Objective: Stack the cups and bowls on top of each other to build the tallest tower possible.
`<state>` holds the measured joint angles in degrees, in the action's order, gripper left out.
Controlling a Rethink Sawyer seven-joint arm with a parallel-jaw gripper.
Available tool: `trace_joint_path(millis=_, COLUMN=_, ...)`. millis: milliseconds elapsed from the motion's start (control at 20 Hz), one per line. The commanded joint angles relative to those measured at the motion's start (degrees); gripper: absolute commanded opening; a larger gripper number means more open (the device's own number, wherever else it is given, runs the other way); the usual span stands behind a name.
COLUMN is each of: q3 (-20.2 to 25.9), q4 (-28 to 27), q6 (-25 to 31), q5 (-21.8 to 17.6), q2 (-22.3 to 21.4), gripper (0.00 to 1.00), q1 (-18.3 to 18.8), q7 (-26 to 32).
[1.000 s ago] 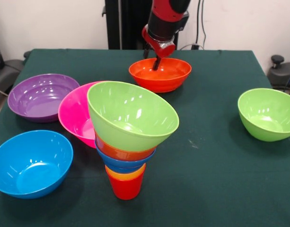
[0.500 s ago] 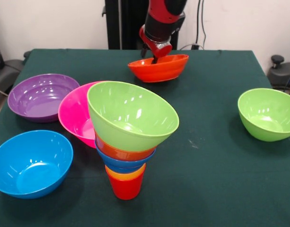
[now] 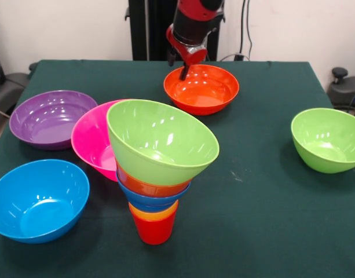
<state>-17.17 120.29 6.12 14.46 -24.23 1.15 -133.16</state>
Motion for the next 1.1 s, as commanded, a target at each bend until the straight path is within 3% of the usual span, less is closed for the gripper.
trace_joint_path(millis=50, q3=3.9, q4=-0.65, q6=5.16, q5=-2.39, q2=0.08, gripper=1.0, q1=-0.05, q7=-3.36)
trace_joint_path(millis=600, q3=7.38, q4=-1.54, q6=-5.21, q5=-4.39, q2=6.49, gripper=1.0, q1=2.82, q7=-4.5)
trace_joint_path(millis=1100, q3=7.63, q4=-2.95, q6=-8.11, q5=-6.69, q2=9.2, gripper=1.0, q1=4.81, q7=-4.14)
